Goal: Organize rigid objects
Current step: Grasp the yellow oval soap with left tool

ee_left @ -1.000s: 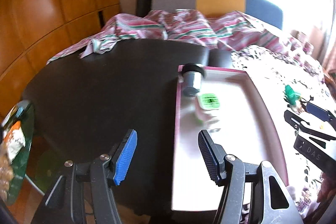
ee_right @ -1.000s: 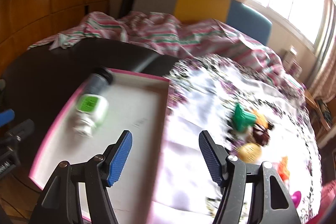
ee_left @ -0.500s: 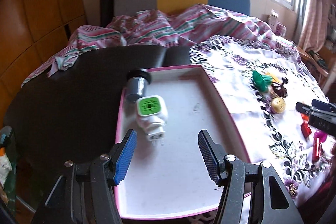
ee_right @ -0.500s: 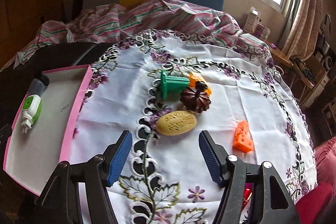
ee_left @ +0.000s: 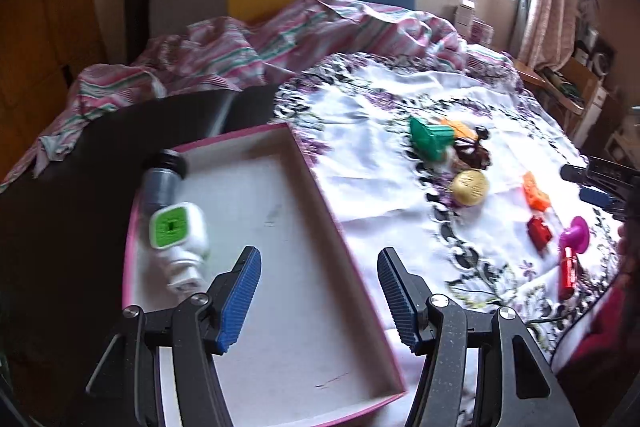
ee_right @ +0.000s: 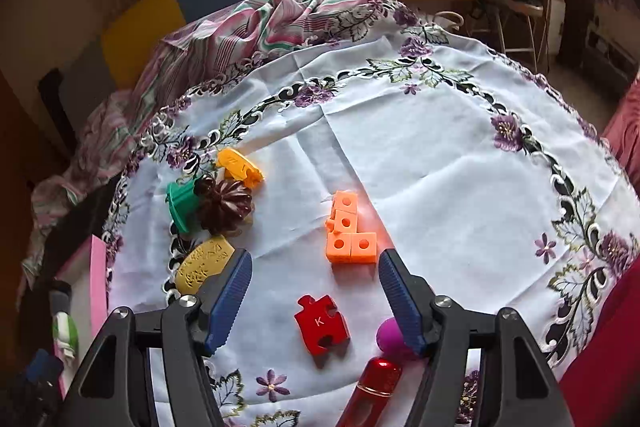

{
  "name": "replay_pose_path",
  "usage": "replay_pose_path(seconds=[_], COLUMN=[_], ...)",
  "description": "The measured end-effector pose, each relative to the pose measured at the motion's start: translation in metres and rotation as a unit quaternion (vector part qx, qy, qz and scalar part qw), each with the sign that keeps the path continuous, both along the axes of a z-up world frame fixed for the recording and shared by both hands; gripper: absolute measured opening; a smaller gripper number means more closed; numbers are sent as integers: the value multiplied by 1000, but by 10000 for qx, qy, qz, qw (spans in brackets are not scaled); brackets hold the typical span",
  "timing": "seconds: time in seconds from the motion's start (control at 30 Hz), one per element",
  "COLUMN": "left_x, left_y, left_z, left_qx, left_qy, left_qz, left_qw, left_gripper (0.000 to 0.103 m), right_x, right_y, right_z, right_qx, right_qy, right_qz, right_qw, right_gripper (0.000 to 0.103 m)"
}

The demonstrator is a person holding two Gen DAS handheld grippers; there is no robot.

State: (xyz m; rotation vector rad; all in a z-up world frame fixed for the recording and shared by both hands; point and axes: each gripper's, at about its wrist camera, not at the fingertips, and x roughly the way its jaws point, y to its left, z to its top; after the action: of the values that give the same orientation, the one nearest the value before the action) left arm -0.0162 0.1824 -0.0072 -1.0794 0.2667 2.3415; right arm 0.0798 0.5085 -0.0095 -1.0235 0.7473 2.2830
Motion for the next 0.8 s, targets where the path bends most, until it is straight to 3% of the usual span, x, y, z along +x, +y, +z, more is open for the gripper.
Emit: replay_pose_path(seconds=[0.17,0.27,0.47,0.8], left_x=[3,3,-7,-19], left_y=[34,55,103,182], left_z=[-3,-3,-15,-30], left_qx=[111,21,-92,-568], left_qy=[-248,-261,-664,-315], left_qz=[-539,-729,-1184,-1959], left_qw=[9982,9970,9907,9785], left_gripper=[66,67,67,68], right_x=[4,6,12,17], right_y=[7,10,17,28], right_z=[-6,-7,-8,-10], right_qx=[-309,-382,-531,-740], right_qy=[63,83,180,303], right_qz=[-122,-195,-378,-554], right_qw=[9994,9990,9977,9953], right_gripper=[67,67,67,67])
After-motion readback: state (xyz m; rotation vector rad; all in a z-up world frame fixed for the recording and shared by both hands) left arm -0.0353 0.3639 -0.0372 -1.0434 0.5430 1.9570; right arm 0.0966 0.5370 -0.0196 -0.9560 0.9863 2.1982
